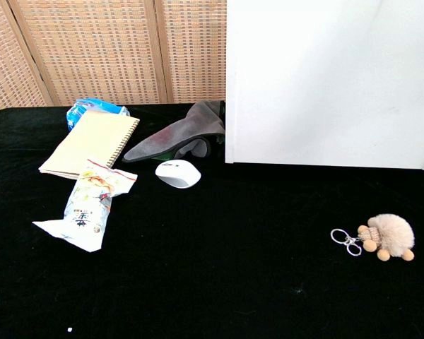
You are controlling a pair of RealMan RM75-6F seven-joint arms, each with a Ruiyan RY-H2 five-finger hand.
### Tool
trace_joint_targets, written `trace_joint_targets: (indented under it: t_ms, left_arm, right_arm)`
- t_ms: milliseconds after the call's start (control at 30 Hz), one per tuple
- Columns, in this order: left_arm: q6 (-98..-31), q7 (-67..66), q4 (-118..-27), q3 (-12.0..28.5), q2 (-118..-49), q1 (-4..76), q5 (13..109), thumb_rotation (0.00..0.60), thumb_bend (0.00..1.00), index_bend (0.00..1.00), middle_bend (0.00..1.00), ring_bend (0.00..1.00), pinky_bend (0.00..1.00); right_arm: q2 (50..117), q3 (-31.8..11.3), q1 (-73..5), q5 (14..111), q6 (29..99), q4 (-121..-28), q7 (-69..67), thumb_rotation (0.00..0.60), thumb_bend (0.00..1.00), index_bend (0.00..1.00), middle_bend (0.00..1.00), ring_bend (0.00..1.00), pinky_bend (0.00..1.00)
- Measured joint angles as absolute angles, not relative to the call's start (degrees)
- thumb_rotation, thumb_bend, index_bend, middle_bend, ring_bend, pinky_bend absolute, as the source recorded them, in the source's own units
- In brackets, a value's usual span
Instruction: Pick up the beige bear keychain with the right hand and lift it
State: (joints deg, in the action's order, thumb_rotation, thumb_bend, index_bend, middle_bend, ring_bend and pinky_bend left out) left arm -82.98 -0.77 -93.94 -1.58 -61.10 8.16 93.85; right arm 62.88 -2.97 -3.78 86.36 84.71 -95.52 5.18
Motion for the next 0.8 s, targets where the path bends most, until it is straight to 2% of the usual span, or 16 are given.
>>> trace_joint_targets:
  t_ms: [233,300,333,367,400,433,467,533,567,667,800]
  left_arm:
    - [-83.8,-1.3,-94.0,-1.9,-61.2,8.0,94.9,0.600,0.00,0.00,0.00,0.00,0.00]
    - [-83.7,-1.7,-94.0,-1.9,-61.4,8.0,95.0,0.600,0.00,0.00,0.00,0.00,0.00]
    - [-83.6,-2.0,-93.9,-1.9,-61.5,8.1,95.1,0.600,0.00,0.00,0.00,0.00,0.00]
    - [-83.5,-2.2,-93.9,-1.9,-61.7,8.2,95.1,0.600,0.00,0.00,0.00,0.00,0.00]
    - [-83.4,-2.3,-93.8,-1.8,-61.9,8.3,95.1,0.600,0.00,0.00,0.00,0.00,0.00]
    - [-83.3,-2.4,-93.8,-1.8,-62.0,8.4,95.1,0.600,0.00,0.00,0.00,0.00,0.00]
    - [-83.1,-2.5,-93.8,-1.8,-62.2,8.4,95.1,0.600,0.00,0.00,0.00,0.00,0.00]
    - [-83.0,-2.7,-93.7,-1.8,-62.4,8.5,94.9,0.600,0.00,0.00,0.00,0.00,0.00]
    - [-82.8,-3.0,-93.6,-1.7,-62.5,8.6,94.7,0.600,0.00,0.00,0.00,0.00,0.00]
    - [-82.0,-3.4,-93.5,-1.4,-62.8,8.8,93.6,0.600,0.00,0.00,0.00,0.00,0.00]
    - [-80.7,-3.9,-93.4,-0.8,-63.2,9.3,91.7,0.600,0.00,0.00,0.00,0.00,0.00]
  right_arm:
    - [63.0,-2.8,-4.2,86.1,83.3,-95.5,5.1,0.600,0.00,0.00,0.00,0.00,0.00]
    - [63.1,-3.0,-4.9,85.8,82.2,-95.6,5.5,0.600,0.00,0.00,0.10,0.05,0.00]
    - [63.2,-3.1,-5.4,85.8,81.6,-95.5,5.9,0.600,0.00,0.00,0.22,0.16,0.00]
    - [63.2,-3.2,-6.1,85.8,80.6,-95.5,6.5,0.600,0.00,0.00,0.37,0.30,0.06]
    - [63.2,-3.3,-6.8,85.9,79.7,-95.5,7.0,0.600,0.00,0.01,0.46,0.40,0.14]
    - [63.2,-3.3,-7.5,85.9,78.7,-95.5,7.4,0.600,0.00,0.02,0.56,0.51,0.35]
    - [63.1,-3.3,-8.5,86.1,76.8,-95.6,7.7,0.600,0.00,0.04,0.62,0.59,0.59]
    - [62.8,-3.3,-10.4,86.2,73.5,-95.8,7.8,0.600,0.00,0.07,0.70,0.66,0.88]
    - [62.6,-3.3,-11.7,86.2,70.9,-96.1,7.7,0.600,0.00,0.09,0.73,0.69,0.95]
    - [62.1,-3.7,-16.1,85.6,63.1,-96.8,7.3,0.600,0.01,0.15,0.81,0.78,1.00]
    - [62.3,-4.6,-23.2,84.6,52.8,-97.2,6.1,0.600,0.13,0.25,0.89,0.87,1.00]
